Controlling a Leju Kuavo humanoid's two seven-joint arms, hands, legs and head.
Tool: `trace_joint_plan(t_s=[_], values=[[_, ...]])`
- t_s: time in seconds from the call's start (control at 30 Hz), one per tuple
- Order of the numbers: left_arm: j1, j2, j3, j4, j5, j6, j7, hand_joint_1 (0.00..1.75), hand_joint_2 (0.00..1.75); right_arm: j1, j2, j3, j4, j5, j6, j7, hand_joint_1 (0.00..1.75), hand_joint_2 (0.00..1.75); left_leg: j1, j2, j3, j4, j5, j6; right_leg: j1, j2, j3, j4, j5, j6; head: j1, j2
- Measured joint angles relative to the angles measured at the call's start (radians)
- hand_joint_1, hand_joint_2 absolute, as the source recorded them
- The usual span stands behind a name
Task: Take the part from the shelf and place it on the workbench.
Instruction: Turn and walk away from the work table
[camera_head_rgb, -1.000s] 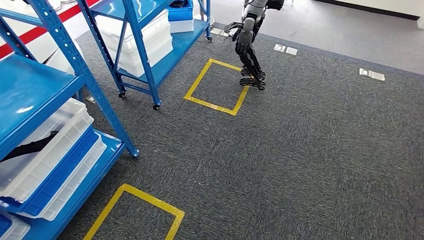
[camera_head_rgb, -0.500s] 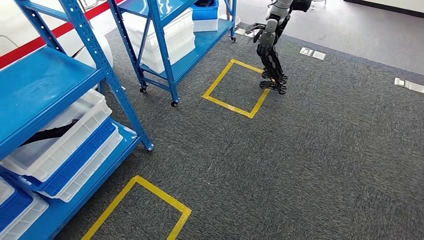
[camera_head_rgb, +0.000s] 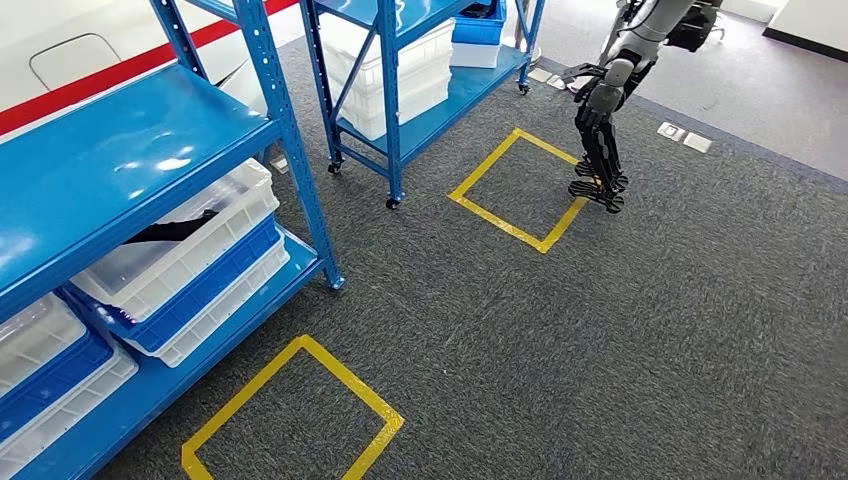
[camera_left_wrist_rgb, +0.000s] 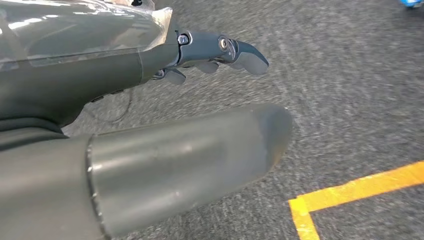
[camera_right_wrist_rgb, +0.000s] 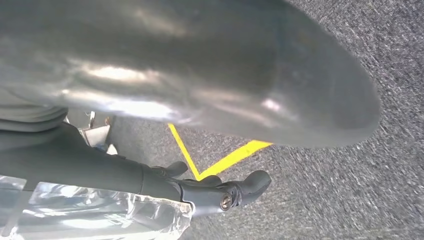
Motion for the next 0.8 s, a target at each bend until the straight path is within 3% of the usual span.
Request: trace_joint_plan(t_s=[0.03, 0.1, 0.17, 0.2, 0.27, 0.33, 0.4, 0.47, 0.5, 0.53, 0.6, 0.67, 0.73, 0.8], values=[[0.001, -0.001, 0.000, 0.000, 0.000, 0.000, 0.001, 0.00, 0.00, 0.001, 0.000, 0.000, 0.000, 0.001, 0.000, 0.001, 0.00, 0.00, 0.000, -0.012, 0.000, 0.001, 0.000, -0.001, -0.001, 0.001, -0.001, -0.006, 0.012, 0.009, 0.000, 0.000], [0.002, -0.003, 0.000, 0.000, 0.001, 0.000, 0.002, 0.00, 0.00, 0.001, -0.001, 0.000, 0.000, 0.004, 0.000, 0.002, 0.00, 0.00, 0.002, -0.034, 0.001, 0.004, 0.000, -0.005, -0.009, 0.018, 0.051, -0.126, 0.072, 0.031, 0.000, 0.000], [0.002, -0.004, 0.000, 0.000, 0.001, 0.001, 0.002, 0.00, 0.00, 0.000, 0.000, 0.000, 0.000, 0.010, 0.000, 0.003, 0.00, 0.00, 0.000, -0.052, -0.002, 0.012, -0.004, -0.017, -0.013, 0.043, 0.100, -0.244, 0.120, 0.036, 0.000, 0.000], [0.002, -0.004, 0.000, 0.000, 0.001, 0.003, 0.003, 0.00, 0.00, -0.001, 0.000, 0.000, 0.000, 0.015, 0.000, 0.004, 0.00, 0.00, -0.001, -0.059, -0.005, 0.015, -0.006, -0.023, -0.012, 0.050, 0.109, -0.269, 0.128, 0.030, 0.000, 0.000], [0.003, -0.003, 0.001, 0.000, 0.004, 0.006, 0.003, 0.00, 0.00, -0.003, 0.001, 0.001, 0.000, 0.023, 0.000, 0.006, 0.00, 0.00, 0.000, -0.070, -0.009, 0.015, -0.004, -0.033, -0.010, 0.039, 0.112, -0.274, 0.133, 0.011, -0.001, 0.000], [0.006, -0.002, 0.001, 0.000, 0.006, 0.008, 0.003, 0.00, 0.00, -0.004, 0.001, 0.001, 0.000, 0.028, 0.000, 0.007, 0.00, 0.00, 0.004, -0.049, -0.018, 0.033, -0.017, -0.041, -0.013, 0.024, 0.117, -0.275, 0.137, -0.003, -0.003, 0.000], [0.005, -0.001, 0.001, 0.000, 0.007, 0.009, 0.004, 0.00, 0.00, -0.003, 0.001, 0.001, 0.000, 0.031, 0.001, 0.008, 0.00, 0.00, 0.006, -0.004, -0.059, 0.122, -0.072, -0.049, -0.012, 0.006, 0.117, -0.277, 0.139, -0.015, -0.006, 0.000], [0.003, -0.001, 0.001, 0.000, 0.007, 0.009, 0.004, 0.00, 0.00, 0.000, 0.001, 0.001, 0.000, 0.033, 0.002, 0.008, 0.00, 0.00, 0.007, 0.016, -0.123, 0.254, -0.133, -0.055, -0.007, -0.015, 0.116, -0.277, 0.137, -0.022, -0.008, 0.000], [0.004, -0.001, 0.001, 0.000, 0.007, 0.009, 0.004, 0.00, 0.00, 0.001, 0.001, 0.001, 0.000, 0.033, 0.003, 0.008, 0.00, 0.00, 0.008, 0.019, -0.144, 0.295, -0.144, -0.055, -0.006, -0.025, 0.115, -0.276, 0.136, -0.023, -0.008, 0.000], [0.005, -0.001, 0.001, 0.000, 0.007, 0.009, 0.005, 0.00, 0.00, 0.000, 0.001, 0.001, 0.000, 0.034, 0.003, 0.008, 0.00, 0.00, 0.008, 0.021, -0.146, 0.299, -0.135, -0.055, -0.005, -0.034, 0.116, -0.276, 0.135, -0.024, -0.008, 0.000], [0.006, 0.000, 0.001, 0.000, 0.007, 0.009, 0.005, 0.00, 0.00, -0.001, 0.001, 0.001, 0.000, 0.035, 0.003, 0.008, 0.00, 0.00, 0.007, 0.035, -0.095, 0.201, -0.075, -0.047, -0.003, -0.051, 0.119, -0.276, 0.133, -0.025, -0.008, 0.000], [0.003, 0.001, 0.001, 0.000, 0.007, 0.010, 0.005, 0.00, 0.00, -0.003, 0.002, 0.001, 0.000, 0.036, 0.003, 0.008, 0.00, 0.00, 0.001, 0.070, -0.028, 0.074, -0.030, -0.035, 0.003, -0.065, 0.123, -0.276, 0.130, -0.023, -0.008, 0.000], [0.001, 0.002, 0.001, 0.000, 0.006, 0.011, 0.007, 0.00, 0.00, -0.005, 0.003, 0.001, 0.000, 0.038, 0.005, 0.010, 0.00, 0.00, -0.007, 0.084, -0.007, 0.027, -0.023, -0.027, 0.008, -0.079, 0.124, -0.277, 0.126, -0.015, -0.007, 0.000], [0.001, 0.002, 0.002, 0.000, 0.006, 0.013, 0.010, 0.00, 0.00, -0.007, 0.003, 0.001, 0.000, 0.041, 0.006, 0.011, 0.00, 0.00, -0.008, 0.064, -0.005, 0.018, -0.017, -0.019, 0.010, -0.089, 0.128, -0.278, 0.123, -0.005, -0.007, 0.000]])
